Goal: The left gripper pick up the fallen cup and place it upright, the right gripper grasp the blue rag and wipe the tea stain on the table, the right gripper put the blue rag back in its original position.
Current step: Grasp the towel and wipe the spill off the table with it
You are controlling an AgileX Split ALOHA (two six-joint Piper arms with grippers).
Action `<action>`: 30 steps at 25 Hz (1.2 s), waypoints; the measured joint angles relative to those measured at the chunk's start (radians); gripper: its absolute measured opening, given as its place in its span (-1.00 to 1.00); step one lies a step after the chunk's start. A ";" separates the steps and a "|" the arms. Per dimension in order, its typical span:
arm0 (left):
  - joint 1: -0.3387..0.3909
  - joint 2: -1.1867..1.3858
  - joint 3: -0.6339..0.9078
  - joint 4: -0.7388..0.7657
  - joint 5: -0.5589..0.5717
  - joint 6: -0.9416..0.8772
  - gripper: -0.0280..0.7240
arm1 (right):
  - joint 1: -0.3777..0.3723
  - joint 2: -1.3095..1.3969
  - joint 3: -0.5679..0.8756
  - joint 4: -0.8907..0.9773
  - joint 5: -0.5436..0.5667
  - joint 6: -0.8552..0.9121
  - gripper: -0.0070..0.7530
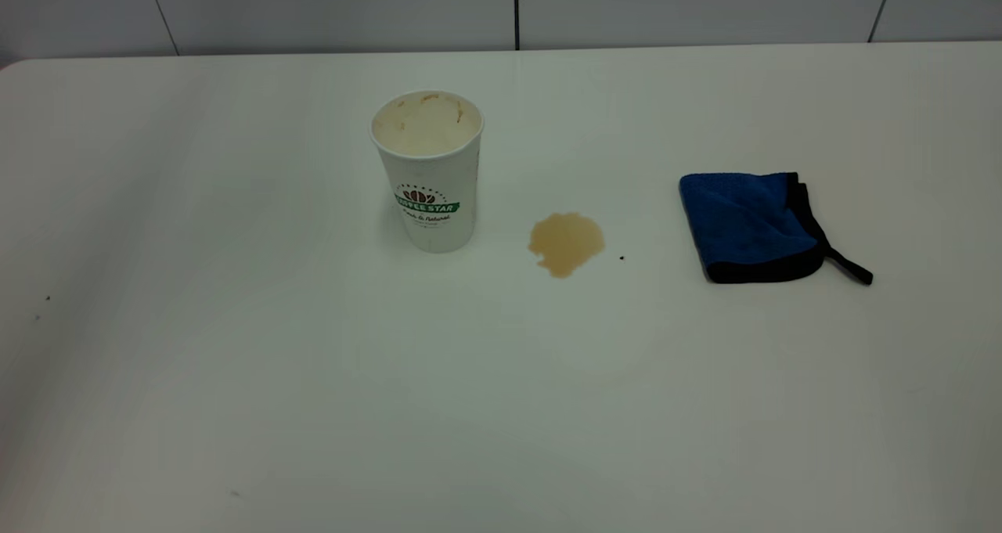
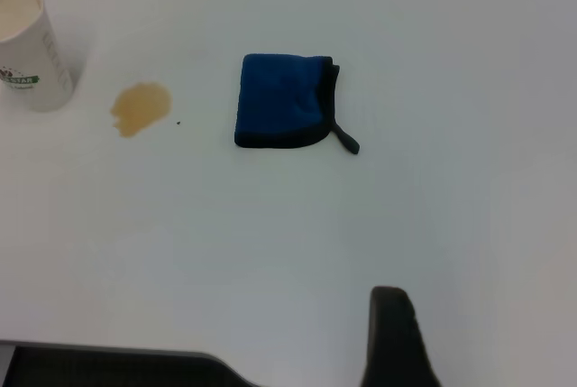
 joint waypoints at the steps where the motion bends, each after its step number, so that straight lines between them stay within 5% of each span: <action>1: 0.000 -0.025 0.016 0.010 0.000 -0.007 0.38 | 0.000 0.000 0.000 0.000 0.000 0.000 0.42; 6: 0.000 -0.231 0.228 0.084 0.000 -0.053 0.35 | 0.000 0.000 0.000 0.000 0.000 0.000 0.42; 21: 0.000 -0.824 1.208 0.119 0.000 -0.114 0.35 | 0.000 0.000 0.000 0.000 0.000 0.000 0.42; 30: 0.000 -1.223 1.465 0.120 -0.012 -0.119 0.34 | 0.000 0.000 0.000 0.000 0.000 0.000 0.42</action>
